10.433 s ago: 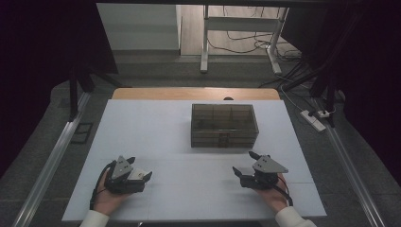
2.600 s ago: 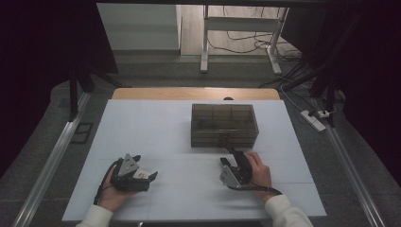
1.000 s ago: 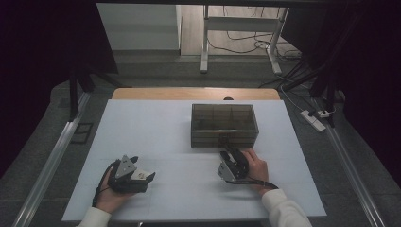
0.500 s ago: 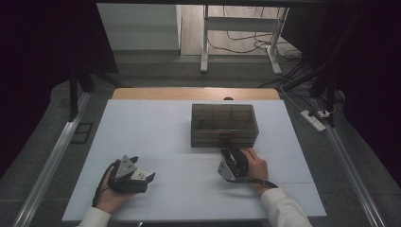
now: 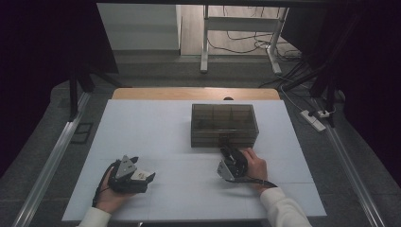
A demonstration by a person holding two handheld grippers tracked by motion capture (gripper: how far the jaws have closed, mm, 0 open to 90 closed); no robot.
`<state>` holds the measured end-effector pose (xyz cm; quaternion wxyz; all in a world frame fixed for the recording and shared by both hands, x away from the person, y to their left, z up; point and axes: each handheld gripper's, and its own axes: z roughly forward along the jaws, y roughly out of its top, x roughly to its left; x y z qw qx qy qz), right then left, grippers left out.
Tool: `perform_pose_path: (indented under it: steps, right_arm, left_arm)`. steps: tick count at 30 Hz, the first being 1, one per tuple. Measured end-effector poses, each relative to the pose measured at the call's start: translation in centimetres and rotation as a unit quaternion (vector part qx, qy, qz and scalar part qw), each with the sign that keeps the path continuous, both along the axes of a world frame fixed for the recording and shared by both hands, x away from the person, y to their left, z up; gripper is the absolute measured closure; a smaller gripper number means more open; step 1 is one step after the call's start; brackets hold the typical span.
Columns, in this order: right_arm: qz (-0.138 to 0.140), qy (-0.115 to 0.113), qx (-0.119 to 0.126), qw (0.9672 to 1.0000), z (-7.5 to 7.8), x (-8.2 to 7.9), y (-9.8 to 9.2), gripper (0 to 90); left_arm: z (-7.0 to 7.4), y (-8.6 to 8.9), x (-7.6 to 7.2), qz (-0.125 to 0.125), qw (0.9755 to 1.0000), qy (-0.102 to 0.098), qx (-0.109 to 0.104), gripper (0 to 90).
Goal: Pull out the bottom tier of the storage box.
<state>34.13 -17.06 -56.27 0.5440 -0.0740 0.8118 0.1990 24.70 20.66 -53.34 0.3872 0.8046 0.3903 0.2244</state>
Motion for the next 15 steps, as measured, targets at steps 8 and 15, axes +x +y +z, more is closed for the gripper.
perform_pose_path:
  steps: [8, 15]
  right_arm:
    - [0.003, -0.004, 0.002, 1.0, -0.07, 0.07, 0.0, 73.3]
    - [0.006, -0.007, -0.004, 1.0, -0.11, 0.09, -0.03, 74.5]
  left_arm:
    - [-0.01, 0.02, 0.0, 0.0, 1.0, 0.0, 0.0, 11.9]
    - [-0.03, 0.04, -0.01, -0.001, 1.0, 0.0, 0.001, 12.0]
